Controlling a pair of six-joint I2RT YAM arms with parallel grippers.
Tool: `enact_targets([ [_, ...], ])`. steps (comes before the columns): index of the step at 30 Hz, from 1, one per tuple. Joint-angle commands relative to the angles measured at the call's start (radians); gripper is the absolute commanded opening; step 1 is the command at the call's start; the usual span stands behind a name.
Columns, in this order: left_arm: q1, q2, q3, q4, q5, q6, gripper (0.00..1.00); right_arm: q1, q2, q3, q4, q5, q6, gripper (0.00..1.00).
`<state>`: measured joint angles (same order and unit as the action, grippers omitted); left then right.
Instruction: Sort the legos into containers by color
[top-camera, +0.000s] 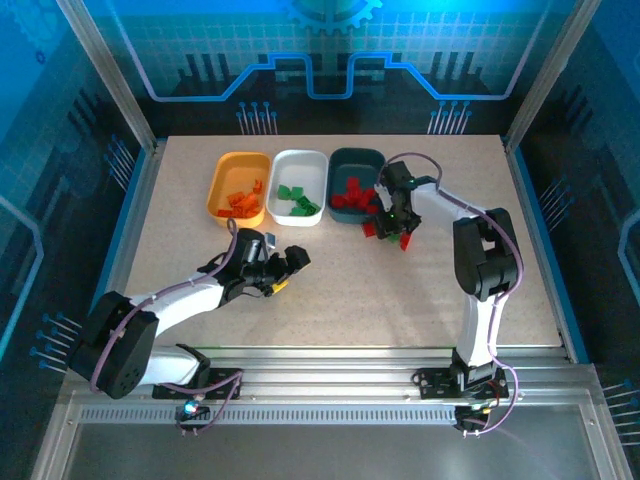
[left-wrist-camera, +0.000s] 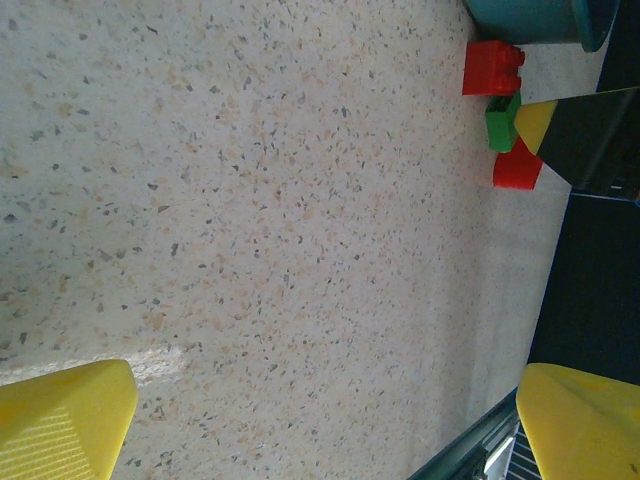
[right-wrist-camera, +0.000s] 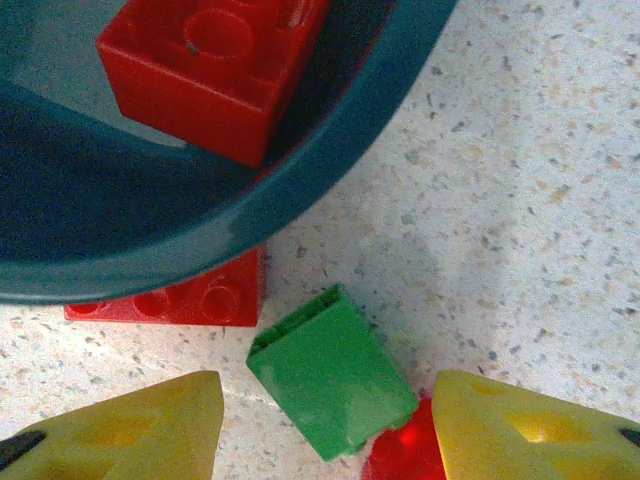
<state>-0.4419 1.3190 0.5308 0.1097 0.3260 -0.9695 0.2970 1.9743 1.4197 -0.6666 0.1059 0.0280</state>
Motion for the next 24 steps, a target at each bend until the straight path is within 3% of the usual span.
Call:
enact_targets([
  [1,-0.006,-0.033,0.021,-0.021,-0.017,0.011,0.99,-0.016,0.031,0.018,0.003,-0.099,-0.016,0.59],
  [9,-0.006,-0.074,-0.004,-0.024,-0.039,0.001,0.99,0.003,0.007,-0.026,-0.004,-0.112,0.066,0.54],
  [19,-0.006,-0.077,-0.008,-0.018,-0.036,0.004,0.99,0.082,-0.036,-0.06,-0.005,-0.034,0.08,0.54],
  [24,-0.006,-0.093,-0.011,-0.031,-0.043,0.011,0.99,0.106,0.018,-0.001,-0.044,0.109,0.135,0.53],
])
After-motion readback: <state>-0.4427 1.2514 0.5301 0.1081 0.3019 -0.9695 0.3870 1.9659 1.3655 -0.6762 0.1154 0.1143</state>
